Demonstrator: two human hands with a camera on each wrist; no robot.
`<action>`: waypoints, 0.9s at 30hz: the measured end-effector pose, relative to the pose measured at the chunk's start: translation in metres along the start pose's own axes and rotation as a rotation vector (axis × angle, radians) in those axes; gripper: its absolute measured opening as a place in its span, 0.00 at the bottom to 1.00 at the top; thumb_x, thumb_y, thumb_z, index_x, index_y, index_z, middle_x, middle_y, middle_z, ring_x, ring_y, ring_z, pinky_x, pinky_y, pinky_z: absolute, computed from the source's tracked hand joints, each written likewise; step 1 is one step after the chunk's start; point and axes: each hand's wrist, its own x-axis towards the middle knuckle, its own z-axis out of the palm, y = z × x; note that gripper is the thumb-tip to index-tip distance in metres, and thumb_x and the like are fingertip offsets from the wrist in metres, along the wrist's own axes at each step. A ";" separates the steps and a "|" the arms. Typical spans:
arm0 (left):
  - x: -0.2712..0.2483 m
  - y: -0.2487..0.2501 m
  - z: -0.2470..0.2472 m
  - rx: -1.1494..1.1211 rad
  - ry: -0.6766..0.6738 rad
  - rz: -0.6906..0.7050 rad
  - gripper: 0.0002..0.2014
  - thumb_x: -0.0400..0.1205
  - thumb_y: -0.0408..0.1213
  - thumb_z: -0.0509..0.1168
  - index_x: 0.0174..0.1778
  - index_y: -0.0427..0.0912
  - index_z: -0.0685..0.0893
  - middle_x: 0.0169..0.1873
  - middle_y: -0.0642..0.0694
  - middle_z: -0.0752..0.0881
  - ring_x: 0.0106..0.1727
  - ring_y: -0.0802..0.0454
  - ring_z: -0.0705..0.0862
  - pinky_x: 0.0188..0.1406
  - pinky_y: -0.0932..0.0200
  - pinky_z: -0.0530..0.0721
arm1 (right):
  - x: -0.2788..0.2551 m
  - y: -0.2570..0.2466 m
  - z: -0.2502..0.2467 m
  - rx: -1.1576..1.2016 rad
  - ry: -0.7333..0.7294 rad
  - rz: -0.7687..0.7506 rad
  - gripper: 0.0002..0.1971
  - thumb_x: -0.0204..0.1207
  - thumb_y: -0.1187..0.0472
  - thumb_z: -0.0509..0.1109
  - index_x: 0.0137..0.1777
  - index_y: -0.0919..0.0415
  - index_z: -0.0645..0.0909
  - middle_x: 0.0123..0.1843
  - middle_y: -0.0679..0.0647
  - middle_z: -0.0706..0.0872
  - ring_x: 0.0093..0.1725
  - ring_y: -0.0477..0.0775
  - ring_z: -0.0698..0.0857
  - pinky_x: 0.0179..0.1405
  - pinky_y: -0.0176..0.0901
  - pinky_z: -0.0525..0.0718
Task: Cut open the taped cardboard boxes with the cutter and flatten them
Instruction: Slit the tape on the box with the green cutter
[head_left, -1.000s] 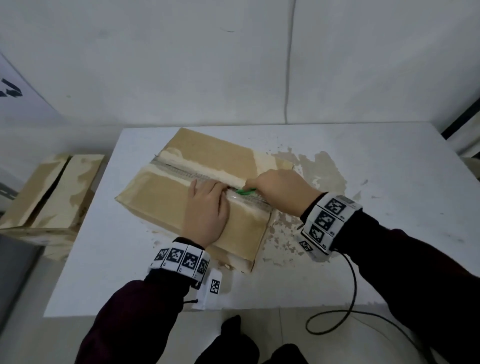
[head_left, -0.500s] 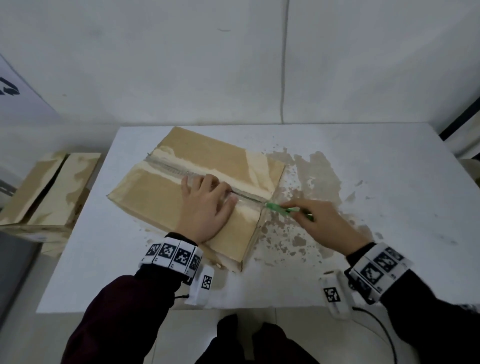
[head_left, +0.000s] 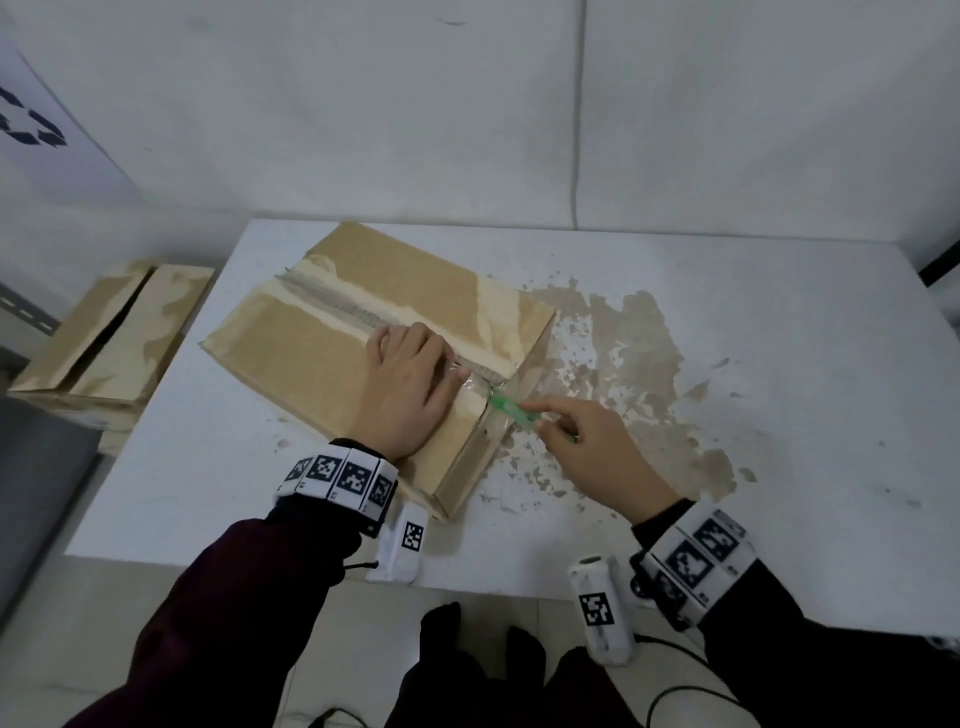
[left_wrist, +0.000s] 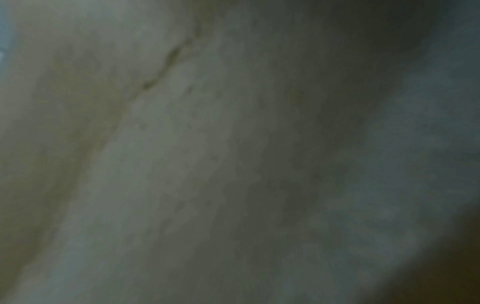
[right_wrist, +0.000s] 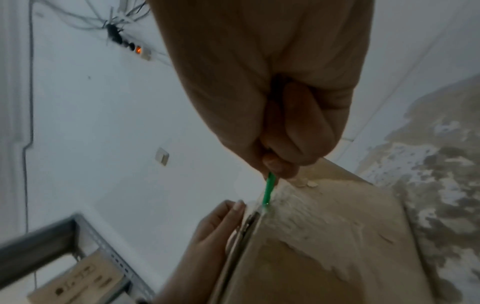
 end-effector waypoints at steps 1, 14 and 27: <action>0.001 0.001 -0.001 -0.020 0.031 -0.009 0.16 0.84 0.51 0.52 0.44 0.43 0.76 0.44 0.50 0.73 0.51 0.48 0.73 0.67 0.50 0.60 | -0.002 0.000 -0.001 -0.006 -0.021 -0.002 0.12 0.83 0.63 0.61 0.60 0.55 0.84 0.21 0.47 0.71 0.18 0.44 0.64 0.19 0.30 0.63; 0.001 0.021 -0.001 0.076 -0.036 -0.206 0.15 0.86 0.45 0.55 0.46 0.45 0.85 0.46 0.53 0.81 0.58 0.52 0.76 0.73 0.48 0.45 | -0.003 0.003 -0.030 -0.595 0.065 -0.289 0.17 0.84 0.58 0.58 0.67 0.39 0.78 0.38 0.44 0.79 0.36 0.46 0.76 0.28 0.41 0.77; -0.007 0.019 0.004 -0.718 0.225 -0.446 0.10 0.74 0.47 0.67 0.51 0.62 0.81 0.42 0.58 0.89 0.52 0.53 0.87 0.66 0.29 0.72 | 0.003 0.011 -0.027 -0.666 0.075 -0.414 0.17 0.80 0.62 0.65 0.65 0.41 0.81 0.35 0.40 0.74 0.32 0.47 0.74 0.18 0.36 0.70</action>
